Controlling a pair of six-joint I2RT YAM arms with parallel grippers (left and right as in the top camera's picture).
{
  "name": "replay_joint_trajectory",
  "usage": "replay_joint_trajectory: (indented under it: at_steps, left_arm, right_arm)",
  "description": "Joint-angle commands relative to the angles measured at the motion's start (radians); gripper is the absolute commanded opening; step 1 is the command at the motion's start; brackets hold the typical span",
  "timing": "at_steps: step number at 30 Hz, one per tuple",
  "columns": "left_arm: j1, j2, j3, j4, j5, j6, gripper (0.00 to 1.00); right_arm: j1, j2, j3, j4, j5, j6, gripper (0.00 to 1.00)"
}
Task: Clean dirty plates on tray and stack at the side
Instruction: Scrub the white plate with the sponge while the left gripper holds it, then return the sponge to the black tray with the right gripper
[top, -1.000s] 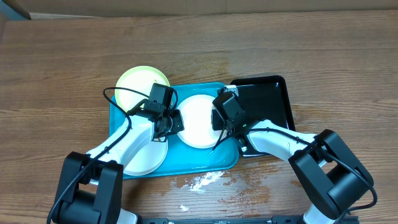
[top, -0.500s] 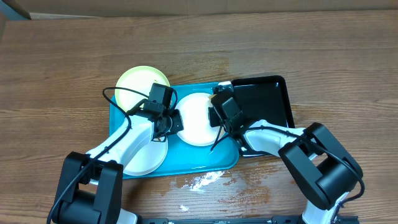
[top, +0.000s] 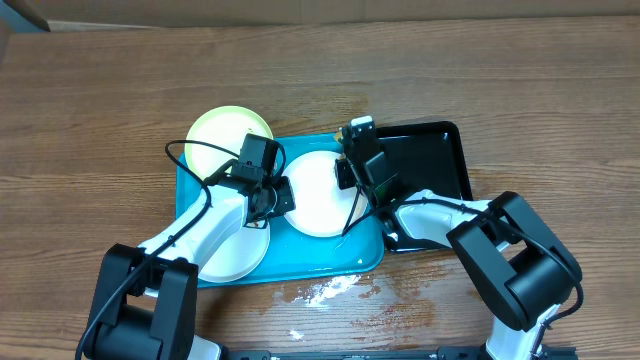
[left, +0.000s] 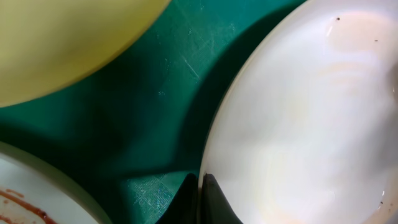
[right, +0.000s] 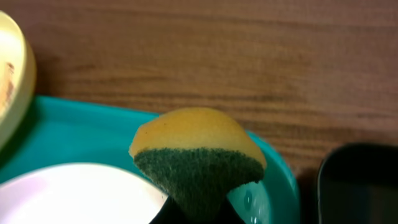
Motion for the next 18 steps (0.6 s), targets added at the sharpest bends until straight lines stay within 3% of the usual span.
replay_joint_trajectory:
  at_steps: [1, 11, 18]
  left_arm:
    - [0.003, 0.011, 0.019, -0.004, 0.003, 0.013, 0.04]
    - [0.003, 0.011, 0.019, -0.004, 0.003, 0.013, 0.04]
    - [0.003, 0.011, 0.019, -0.004, 0.003, 0.013, 0.04]
  right_arm:
    - [-0.015, -0.028, 0.021, 0.016, -0.087, -0.011, 0.04]
    - [-0.016, -0.060, 0.032, -0.182, -0.079, 0.000, 0.04]
    - [-0.045, -0.060, 0.032, -0.182, -0.050, -0.032, 0.04]
